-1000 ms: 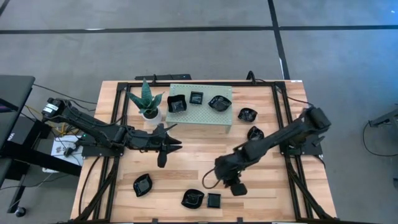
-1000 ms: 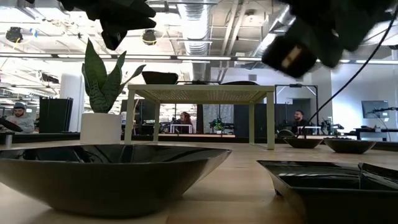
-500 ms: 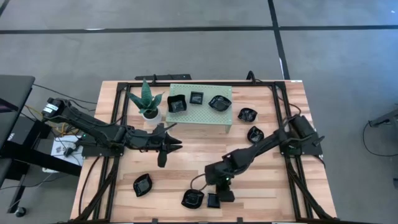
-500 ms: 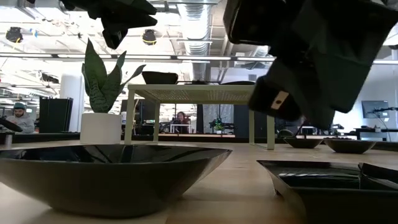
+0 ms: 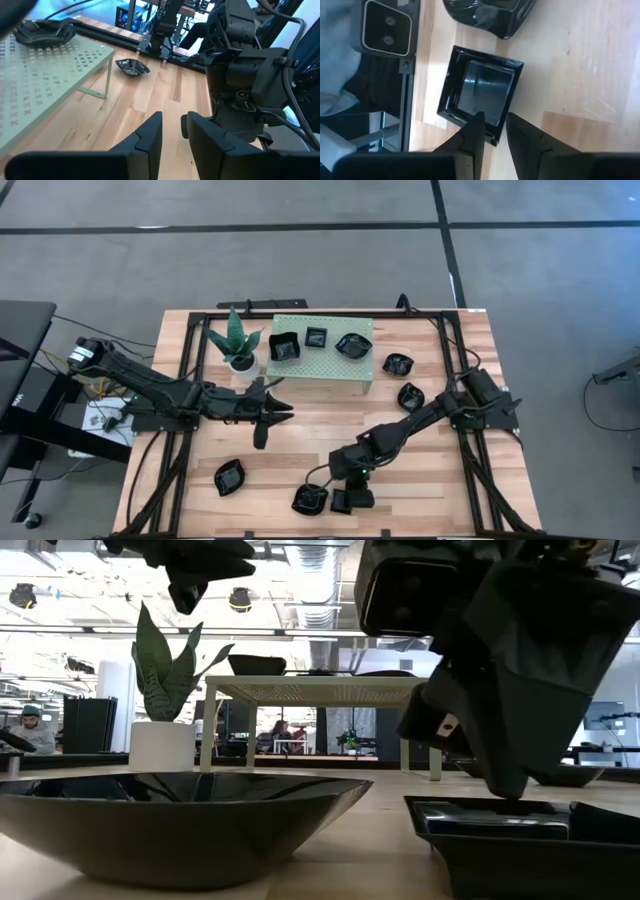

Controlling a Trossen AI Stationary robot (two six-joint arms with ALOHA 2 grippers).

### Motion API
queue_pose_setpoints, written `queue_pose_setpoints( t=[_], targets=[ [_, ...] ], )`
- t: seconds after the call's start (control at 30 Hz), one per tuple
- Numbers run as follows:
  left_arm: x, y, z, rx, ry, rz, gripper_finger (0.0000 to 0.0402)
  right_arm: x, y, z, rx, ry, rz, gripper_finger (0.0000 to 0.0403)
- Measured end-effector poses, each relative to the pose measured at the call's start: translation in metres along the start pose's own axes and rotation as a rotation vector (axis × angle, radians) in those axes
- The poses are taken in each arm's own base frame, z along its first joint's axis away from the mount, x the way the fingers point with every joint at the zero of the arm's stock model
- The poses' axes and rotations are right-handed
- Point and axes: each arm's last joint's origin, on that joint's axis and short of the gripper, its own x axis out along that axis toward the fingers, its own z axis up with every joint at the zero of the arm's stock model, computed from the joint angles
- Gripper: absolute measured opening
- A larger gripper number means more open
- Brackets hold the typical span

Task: Pick & Place Mini shaped plates
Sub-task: Stack the square plate on top of the other square plate on the shelf

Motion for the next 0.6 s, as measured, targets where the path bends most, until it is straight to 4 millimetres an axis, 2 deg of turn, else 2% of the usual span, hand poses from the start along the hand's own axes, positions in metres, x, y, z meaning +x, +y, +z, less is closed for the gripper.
queue_pose_setpoints(
  t=[0.6],
  targets=[
    [0.0000, -0.0006, 0.0017, -0.005, -0.017, -0.006, 0.0092, 0.0022, 0.0008, -0.0011, 0.045, -0.002, -0.012, 0.0075]
  ],
)
